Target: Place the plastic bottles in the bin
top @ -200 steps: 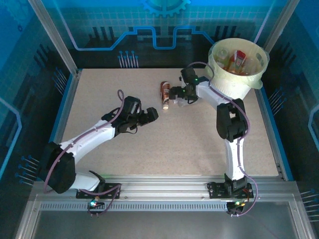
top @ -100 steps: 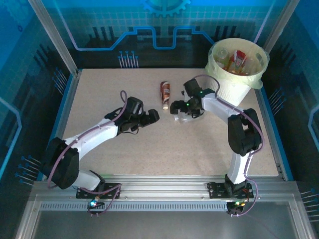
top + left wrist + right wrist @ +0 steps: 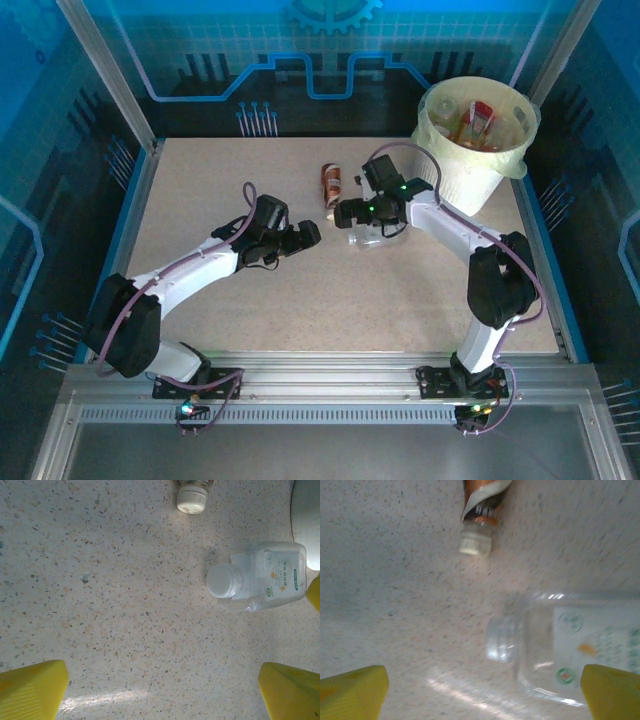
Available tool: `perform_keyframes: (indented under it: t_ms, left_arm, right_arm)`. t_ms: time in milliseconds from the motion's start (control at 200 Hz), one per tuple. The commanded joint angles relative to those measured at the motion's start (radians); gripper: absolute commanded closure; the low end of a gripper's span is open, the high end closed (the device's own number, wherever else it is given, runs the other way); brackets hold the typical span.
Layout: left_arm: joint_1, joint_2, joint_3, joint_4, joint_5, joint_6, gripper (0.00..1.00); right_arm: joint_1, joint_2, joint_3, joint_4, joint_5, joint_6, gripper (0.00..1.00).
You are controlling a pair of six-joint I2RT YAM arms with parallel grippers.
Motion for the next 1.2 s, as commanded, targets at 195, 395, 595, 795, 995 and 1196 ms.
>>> perform_keyframes:
  t_ms: [195,395,595,795,995,1196]
  left_arm:
    - [0.007,-0.013,0.016,-0.01,0.0,-0.012,0.01]
    - [0.007,-0.019,0.019,-0.029,-0.01,-0.005,0.01]
    - [0.008,-0.042,0.014,-0.059,-0.041,0.003,0.01]
    - [0.009,-0.04,0.011,-0.075,-0.076,-0.004,0.01]
    - [0.009,-0.034,0.016,-0.091,-0.095,-0.005,0.01]
    - [0.016,-0.026,0.019,-0.103,-0.1,0.002,0.01]
  right_arm:
    - [-0.04,0.088,0.085,-0.122,0.243,-0.563,0.0]
    - [-0.102,0.084,0.092,-0.153,0.007,-0.893,0.0]
    - [-0.166,0.153,0.223,-0.325,-0.125,-1.288,0.0]
    - [-0.163,0.213,0.283,-0.415,-0.127,-1.557,0.0]
    - [-0.136,0.304,0.346,-0.457,-0.018,-1.629,0.0]
    - [-0.111,0.346,0.327,-0.416,0.029,-1.656,0.0]
